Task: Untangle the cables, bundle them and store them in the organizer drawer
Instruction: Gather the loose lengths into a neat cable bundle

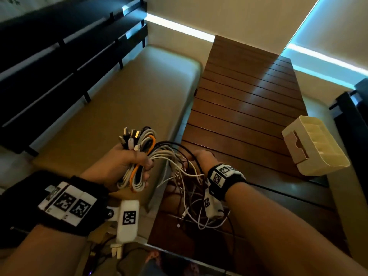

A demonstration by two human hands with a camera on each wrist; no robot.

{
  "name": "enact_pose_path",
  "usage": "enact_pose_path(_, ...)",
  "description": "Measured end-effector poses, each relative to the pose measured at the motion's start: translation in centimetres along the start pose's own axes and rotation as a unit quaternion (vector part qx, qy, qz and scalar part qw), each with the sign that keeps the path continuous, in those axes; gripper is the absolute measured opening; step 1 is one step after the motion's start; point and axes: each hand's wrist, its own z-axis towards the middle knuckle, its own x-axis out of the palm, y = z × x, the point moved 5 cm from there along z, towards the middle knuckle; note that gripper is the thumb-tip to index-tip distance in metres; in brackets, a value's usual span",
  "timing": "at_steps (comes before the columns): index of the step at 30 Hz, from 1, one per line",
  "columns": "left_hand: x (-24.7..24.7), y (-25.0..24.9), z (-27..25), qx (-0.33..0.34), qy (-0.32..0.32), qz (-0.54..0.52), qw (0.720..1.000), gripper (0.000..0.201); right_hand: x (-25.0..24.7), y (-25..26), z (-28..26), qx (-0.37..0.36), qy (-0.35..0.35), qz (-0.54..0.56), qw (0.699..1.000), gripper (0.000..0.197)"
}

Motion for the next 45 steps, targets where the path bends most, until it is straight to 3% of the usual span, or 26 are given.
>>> enact_pose_path(3, -0.8, 1.4, 0.2, -0.013, -0.008, -0.017, 1.0, 0.029, 0.9, -0.3, 0.6, 0.002, -0.005, -0.088, 0.996, 0.008)
enact_pose_path(6, -1.3, 1.7, 0.3, -0.013, 0.008, -0.029, 0.999, 0.034, 1.3, 0.4, 1.2, -0.012, 0.008, -0.147, 0.989, 0.011)
enact_pose_path(8, -1.4, 1.4, 0.4, -0.007, 0.018, -0.031, 0.999, 0.033, 1.5, 0.9, 1.7, -0.013, 0.031, -0.179, 0.983, 0.003)
enact_pose_path(13, -1.3, 0.8, 0.4, 0.004, 0.04, -0.035, 0.999, 0.031, 1.3, 1.0, 1.9, -0.025, 0.043, -0.184, 0.982, 0.014)
enact_pose_path(17, -1.8, 0.7, 0.4, 0.006, 0.041, -0.033, 0.999, 0.027, 1.4, 0.6, 1.7, -0.047, 0.03, -0.155, 0.986, 0.01)
enact_pose_path(24, -5.9, 1.4, 0.2, -0.033, -0.031, -0.001, 0.999, 0.038, 0.8, 0.0, 0.6, -0.019, -0.029, -0.125, 0.992, 0.014)
enact_pose_path(27, -7.0, 2.2, -0.3, -0.052, -0.031, -0.011, 0.998, 0.055, 0.8, 0.9, 0.2, -0.028, -0.006, -0.189, 0.981, 0.02)
enact_pose_path(31, -6.5, 3.1, -0.3, -0.063, -0.013, -0.034, 0.997, 0.053, 1.8, 2.6, -0.1, -0.029, 0.048, -0.271, 0.961, 0.025)
enact_pose_path(35, -5.0, 3.1, -0.1, -0.061, 0.006, -0.054, 0.997, 0.053, 1.7, 5.2, -0.7, -0.102, 0.122, -0.166, 0.973, 0.031)
enact_pose_path(39, -4.4, 1.2, -0.1, -0.047, 0.022, -0.088, 0.995, 0.056, -0.4, 7.3, -2.1, -0.174, 0.094, -0.089, 0.976, 0.025)
enact_pose_path(41, -3.8, 0.2, 0.1, -0.023, 0.029, -0.082, 0.996, 0.059, -1.3, 6.3, -2.6, -0.156, 0.093, -0.041, 0.982, 0.026)
enact_pose_path(45, -0.9, -0.9, 0.5, 0.006, 0.05, -0.063, 0.997, 0.056, -3.8, 2.4, -4.7, -0.048, 0.058, 0.139, 0.987, 0.023)
